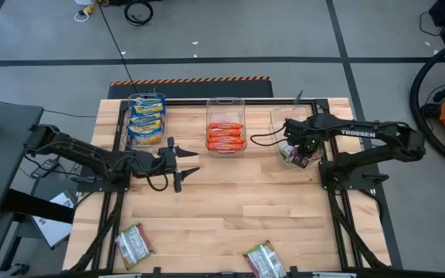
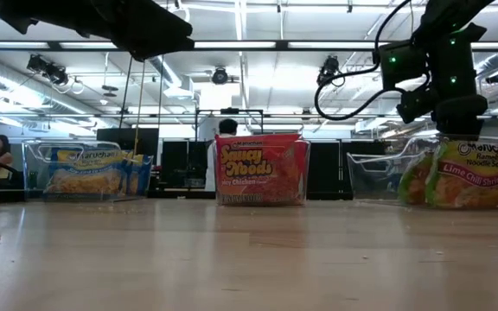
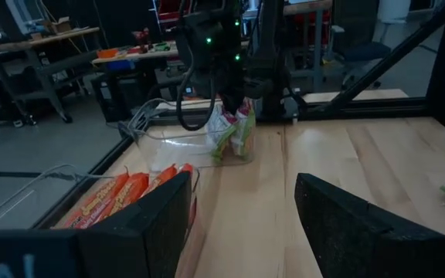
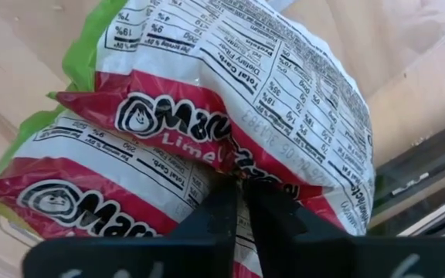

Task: Sort Maruchan noodles
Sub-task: Put the green noodle pack into the right transparent bin

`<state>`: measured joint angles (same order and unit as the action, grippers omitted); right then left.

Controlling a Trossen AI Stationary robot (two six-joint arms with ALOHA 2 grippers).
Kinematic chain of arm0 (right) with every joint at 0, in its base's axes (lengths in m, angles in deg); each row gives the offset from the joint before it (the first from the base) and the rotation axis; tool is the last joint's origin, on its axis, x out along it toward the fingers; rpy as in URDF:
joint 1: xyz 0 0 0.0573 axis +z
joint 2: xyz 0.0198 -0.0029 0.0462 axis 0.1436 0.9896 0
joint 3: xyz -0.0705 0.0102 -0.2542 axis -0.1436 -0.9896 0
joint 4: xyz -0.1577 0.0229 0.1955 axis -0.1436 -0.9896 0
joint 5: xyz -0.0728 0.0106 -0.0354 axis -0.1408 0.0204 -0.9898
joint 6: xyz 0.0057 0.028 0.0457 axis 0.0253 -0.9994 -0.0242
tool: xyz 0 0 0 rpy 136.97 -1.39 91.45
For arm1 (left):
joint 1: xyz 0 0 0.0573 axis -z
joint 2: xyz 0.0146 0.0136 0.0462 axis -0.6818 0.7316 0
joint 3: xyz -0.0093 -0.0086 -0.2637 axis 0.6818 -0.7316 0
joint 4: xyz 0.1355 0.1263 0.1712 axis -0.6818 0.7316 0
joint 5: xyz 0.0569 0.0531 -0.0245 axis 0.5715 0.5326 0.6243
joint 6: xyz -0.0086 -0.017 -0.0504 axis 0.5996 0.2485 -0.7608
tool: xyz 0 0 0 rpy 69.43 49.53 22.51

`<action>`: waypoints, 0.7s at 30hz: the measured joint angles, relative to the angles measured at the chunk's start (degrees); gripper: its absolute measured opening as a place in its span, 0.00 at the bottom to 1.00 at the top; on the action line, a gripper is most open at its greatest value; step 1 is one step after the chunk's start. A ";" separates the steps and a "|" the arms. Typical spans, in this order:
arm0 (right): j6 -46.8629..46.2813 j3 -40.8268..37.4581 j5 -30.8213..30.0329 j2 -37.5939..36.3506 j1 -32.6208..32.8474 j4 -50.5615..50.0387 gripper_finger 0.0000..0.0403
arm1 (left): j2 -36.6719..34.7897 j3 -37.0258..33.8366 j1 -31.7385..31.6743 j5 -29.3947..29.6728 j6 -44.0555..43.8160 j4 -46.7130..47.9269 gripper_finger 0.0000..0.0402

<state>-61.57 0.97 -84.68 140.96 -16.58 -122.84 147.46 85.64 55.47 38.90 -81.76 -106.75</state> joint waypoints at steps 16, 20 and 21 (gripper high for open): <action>-0.98 6.40 -0.18 -0.03 0.00 -7.94 0.21 | 0.02 -0.02 0.00 -2.41 -5.21 1.06 0.59; -4.95 10.70 -4.82 -0.05 0.00 -5.40 0.28 | 0.02 -0.02 0.02 -4.64 -7.60 1.04 0.59; -5.65 11.63 -5.36 -0.05 -0.04 -3.62 0.29 | 0.02 -0.02 0.02 -4.70 -7.63 1.03 0.59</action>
<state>-67.22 12.59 -90.04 140.91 -16.63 -126.46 147.48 85.62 55.50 34.20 -89.39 -105.72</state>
